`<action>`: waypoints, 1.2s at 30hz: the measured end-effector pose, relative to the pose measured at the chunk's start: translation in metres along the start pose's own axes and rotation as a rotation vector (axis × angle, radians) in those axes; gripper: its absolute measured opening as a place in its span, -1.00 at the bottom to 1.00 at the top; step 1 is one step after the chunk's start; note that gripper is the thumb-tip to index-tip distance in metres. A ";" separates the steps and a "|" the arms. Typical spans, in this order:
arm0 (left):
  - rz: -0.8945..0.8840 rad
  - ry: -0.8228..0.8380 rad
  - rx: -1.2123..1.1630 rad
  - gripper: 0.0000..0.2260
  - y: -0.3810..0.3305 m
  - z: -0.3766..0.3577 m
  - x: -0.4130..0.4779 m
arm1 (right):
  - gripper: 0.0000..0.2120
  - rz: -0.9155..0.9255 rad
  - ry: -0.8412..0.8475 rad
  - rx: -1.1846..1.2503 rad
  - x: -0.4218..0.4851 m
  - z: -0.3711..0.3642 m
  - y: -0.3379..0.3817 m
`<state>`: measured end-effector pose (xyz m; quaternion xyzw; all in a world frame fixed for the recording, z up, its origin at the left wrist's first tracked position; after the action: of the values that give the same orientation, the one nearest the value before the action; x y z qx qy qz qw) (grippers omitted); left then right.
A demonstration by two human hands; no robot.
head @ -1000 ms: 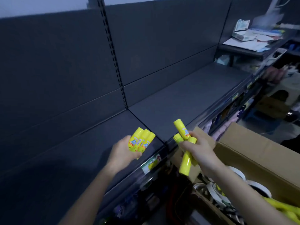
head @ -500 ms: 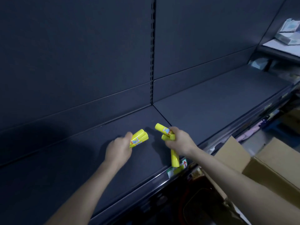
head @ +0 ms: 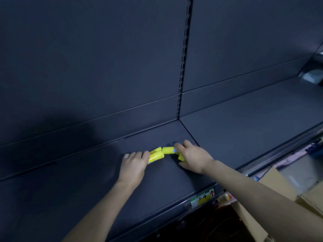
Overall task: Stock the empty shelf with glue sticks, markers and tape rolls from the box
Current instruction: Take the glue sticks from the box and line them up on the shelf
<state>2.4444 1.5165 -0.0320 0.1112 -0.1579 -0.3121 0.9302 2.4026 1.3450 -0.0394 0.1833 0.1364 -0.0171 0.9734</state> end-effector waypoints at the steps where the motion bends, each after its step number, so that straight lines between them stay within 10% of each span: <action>1: -0.012 -0.010 -0.006 -0.57 -0.001 -0.001 -0.001 | -0.39 0.013 0.009 -0.007 0.000 -0.001 -0.002; 13: 0.002 0.352 -0.271 -0.11 -0.003 -0.039 -0.016 | -0.06 -0.143 0.075 -0.002 -0.009 -0.003 -0.033; 36: 0.128 0.286 -0.574 -0.29 0.010 -0.058 0.075 | -0.25 -0.201 0.164 0.064 0.112 0.039 -0.049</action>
<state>2.5281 1.4843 -0.0658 -0.1233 0.0620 -0.2659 0.9541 2.5160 1.2868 -0.0522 0.2004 0.2327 -0.1037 0.9460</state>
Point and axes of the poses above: each hand's wrist, its own x-axis towards the middle knuckle, its own z-axis out of the back of the hand, y = z × x, the point moved 8 cm from there along x, towards the middle knuckle, and after that the axes turned 14 degrees about x, right-handed, at the moved point
